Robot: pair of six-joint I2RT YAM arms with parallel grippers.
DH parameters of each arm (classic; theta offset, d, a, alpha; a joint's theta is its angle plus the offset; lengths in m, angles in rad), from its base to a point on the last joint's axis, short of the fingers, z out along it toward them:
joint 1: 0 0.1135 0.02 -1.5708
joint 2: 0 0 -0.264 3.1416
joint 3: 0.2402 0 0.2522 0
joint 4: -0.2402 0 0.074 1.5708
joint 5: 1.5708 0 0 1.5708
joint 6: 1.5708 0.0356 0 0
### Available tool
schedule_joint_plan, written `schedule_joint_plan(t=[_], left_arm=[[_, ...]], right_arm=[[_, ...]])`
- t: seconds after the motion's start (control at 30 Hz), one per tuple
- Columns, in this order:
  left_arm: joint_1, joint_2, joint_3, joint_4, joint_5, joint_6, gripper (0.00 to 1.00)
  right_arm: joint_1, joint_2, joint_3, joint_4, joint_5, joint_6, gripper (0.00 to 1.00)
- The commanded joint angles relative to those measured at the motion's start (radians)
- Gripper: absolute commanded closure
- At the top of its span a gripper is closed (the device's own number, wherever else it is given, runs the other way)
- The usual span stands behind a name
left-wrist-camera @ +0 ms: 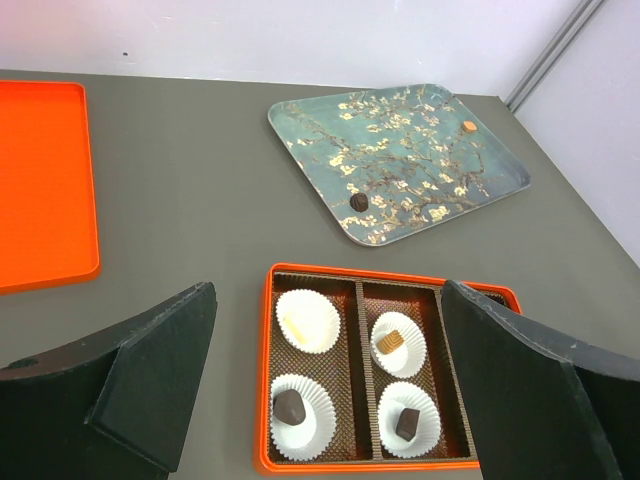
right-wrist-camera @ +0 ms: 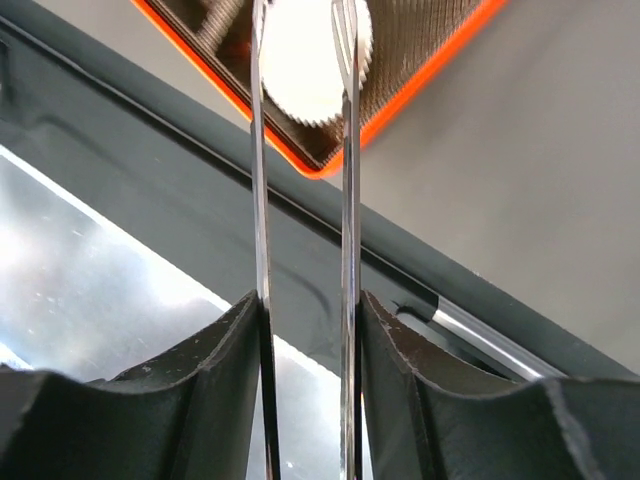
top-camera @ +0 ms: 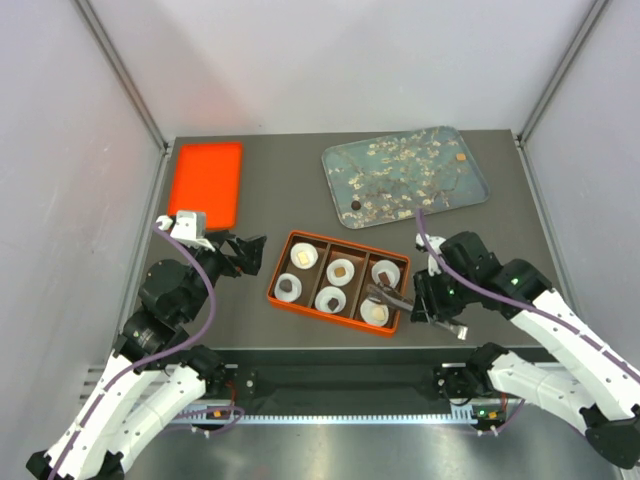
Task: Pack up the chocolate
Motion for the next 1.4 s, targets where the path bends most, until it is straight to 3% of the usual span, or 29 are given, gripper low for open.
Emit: schedule_joint_plan(t=[0.0, 0.1, 0.23, 0.33, 0.43, 0.53, 0.6, 0.73, 0.83, 0.9, 1.03, 1.13, 1.37], left_arm=[[0.004, -0.001, -0.001, 0.050, 0.016, -0.005, 0.01], [0.002, -0.003, -0.001, 0.055, 0.024, -0.008, 0.01], [0.002, 0.000, 0.001, 0.048, 0.047, -0.017, 0.01], [0.002, -0.003, 0.001, 0.047, 0.057, -0.021, 0.01], [0.002, -0.007, -0.001, 0.045, 0.057, -0.021, 0.01], [0.002, -0.009, 0.002, 0.041, 0.045, -0.021, 0.01], [0.004, -0.006, 0.008, 0.032, 0.042, -0.021, 0.01], [0.002, -0.012, 0.005, 0.036, 0.050, -0.023, 0.01], [0.002, -0.015, 0.005, 0.039, 0.056, -0.023, 0.01], [0.002, -0.016, 0.007, 0.039, 0.064, -0.026, 0.01], [0.002, -0.026, 0.004, 0.044, 0.070, -0.029, 0.01], [0.002, -0.026, 0.004, 0.042, 0.070, -0.029, 0.01], [0.002, -0.041, 0.002, 0.044, 0.077, -0.038, 0.01]], right_arm=[[0.014, 0.009, 0.178, 0.027, 0.029, 0.020, 0.60], [0.014, 0.050, 0.271, 0.015, 0.142, 0.013, 0.61], [-0.011, 0.187, 0.321, 0.007, 0.441, -0.010, 0.62], [-0.054, 0.283, 0.348, 0.027, 0.563, -0.019, 0.62], [-0.193, 0.346, 0.358, 0.056, 0.606, -0.032, 0.62], [-0.288, 0.370, 0.315, 0.098, 0.615, -0.001, 0.61], [-0.423, 0.359, 0.251, 0.153, 0.598, 0.039, 0.60], [-0.529, 0.337, 0.143, 0.276, 0.587, 0.043, 0.61], [-0.562, 0.357, 0.073, 0.397, 0.609, 0.023, 0.59], [-0.572, 0.402, 0.036, 0.455, 0.655, 0.049, 0.52], [-0.577, 0.469, -0.021, 0.588, 0.710, 0.057, 0.53], [-0.601, 0.508, -0.064, 0.696, 0.617, 0.010, 0.53], [-0.638, 0.630, -0.001, 0.655, 0.578, 0.002, 0.47]])
